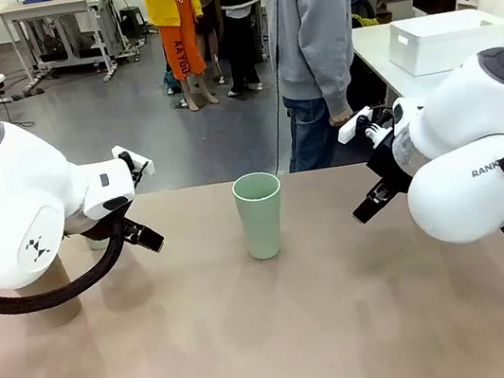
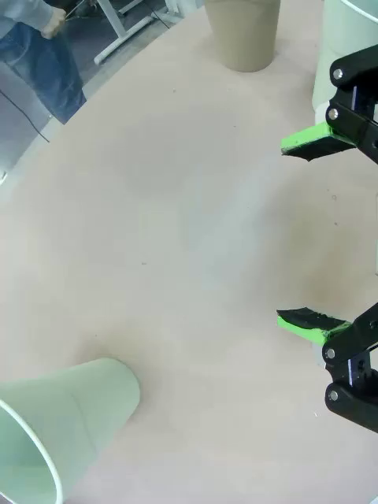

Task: Stack the cups and store them in the basket.
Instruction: Pick up two Reusable plastic cups , one in each hand.

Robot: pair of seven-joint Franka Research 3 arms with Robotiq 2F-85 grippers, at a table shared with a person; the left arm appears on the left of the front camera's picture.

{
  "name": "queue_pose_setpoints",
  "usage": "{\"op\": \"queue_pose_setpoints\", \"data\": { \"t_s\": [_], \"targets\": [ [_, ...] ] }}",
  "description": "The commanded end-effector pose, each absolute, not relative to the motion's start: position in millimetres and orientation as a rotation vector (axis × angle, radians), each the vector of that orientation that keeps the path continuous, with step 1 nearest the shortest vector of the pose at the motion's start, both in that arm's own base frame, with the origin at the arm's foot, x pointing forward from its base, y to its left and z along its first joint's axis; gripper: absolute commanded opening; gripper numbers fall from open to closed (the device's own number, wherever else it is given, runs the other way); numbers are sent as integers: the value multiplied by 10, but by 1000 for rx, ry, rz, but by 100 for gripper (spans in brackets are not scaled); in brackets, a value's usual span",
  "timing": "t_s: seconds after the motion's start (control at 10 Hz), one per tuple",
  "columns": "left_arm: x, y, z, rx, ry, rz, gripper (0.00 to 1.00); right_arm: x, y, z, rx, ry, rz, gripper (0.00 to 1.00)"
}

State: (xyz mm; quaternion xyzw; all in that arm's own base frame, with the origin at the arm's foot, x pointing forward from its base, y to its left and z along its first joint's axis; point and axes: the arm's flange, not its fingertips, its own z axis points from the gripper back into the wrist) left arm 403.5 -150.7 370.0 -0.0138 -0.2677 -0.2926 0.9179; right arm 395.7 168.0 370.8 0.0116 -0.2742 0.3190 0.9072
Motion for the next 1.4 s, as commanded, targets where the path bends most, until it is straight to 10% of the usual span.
{"op": "queue_pose_setpoints", "data": {
  "t_s": [0.0, 0.8, 1.3],
  "targets": [
    [4034, -1507, 3701, -28, -551, -602, 100, 3957, 1680, 3708, 24, -566, 658, 100],
    [4035, -1507, 3700, -28, -551, -602, 100, 3957, 1680, 3708, 23, -566, 659, 100],
    [3703, -984, 4989, -165, -653, -775, 100, 3760, 1429, 5040, 86, -654, 680, 100]
  ]
}}
